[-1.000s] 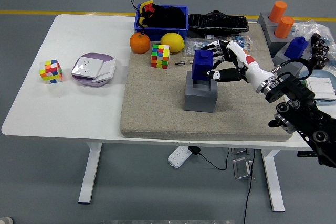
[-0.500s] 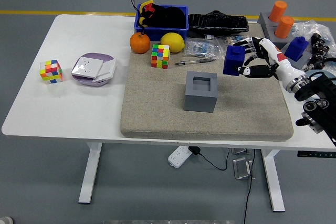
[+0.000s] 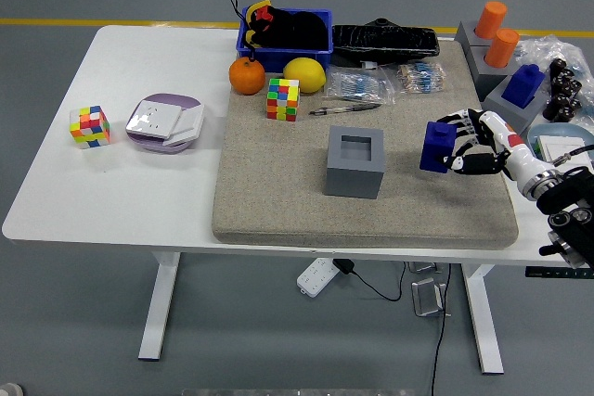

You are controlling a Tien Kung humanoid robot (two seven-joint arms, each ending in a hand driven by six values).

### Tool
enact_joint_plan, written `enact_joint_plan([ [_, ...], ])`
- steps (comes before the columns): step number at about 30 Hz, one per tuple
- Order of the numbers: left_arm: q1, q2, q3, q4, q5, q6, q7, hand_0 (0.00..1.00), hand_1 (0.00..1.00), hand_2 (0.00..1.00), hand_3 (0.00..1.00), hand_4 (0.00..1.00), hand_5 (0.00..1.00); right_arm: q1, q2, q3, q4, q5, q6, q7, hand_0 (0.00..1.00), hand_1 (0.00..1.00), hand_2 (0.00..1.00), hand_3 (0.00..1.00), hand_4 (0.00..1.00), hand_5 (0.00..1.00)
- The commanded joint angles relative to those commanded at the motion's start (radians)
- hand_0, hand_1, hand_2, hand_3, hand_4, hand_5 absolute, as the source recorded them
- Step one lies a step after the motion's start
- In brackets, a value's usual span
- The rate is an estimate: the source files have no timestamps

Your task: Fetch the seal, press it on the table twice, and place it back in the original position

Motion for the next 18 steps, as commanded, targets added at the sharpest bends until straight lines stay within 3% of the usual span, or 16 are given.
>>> enact_joint_plan([
  [13, 0.003, -0.002, 0.005, 0.0, -0.003, 0.0, 0.001, 0.793, 0.745, 0.739, 0.762, 0.627, 0.449, -0.008, 0.027, -0.048, -0.067, 0.023, -0.001, 0.005, 0.39, 0.304, 0.345, 0.329, 0.659, 0.002],
  [18, 0.002, -0.001, 0.003, -0.001, -0.002, -0.001, 0.001, 0.793, 0.745, 0.738, 0.762, 0.628, 0.449, -0.008, 0.016, -0.032, -0.018, 0.025, -0.002, 0.003, 0.389, 0.304, 0.344, 0.329, 0.657, 0.002],
])
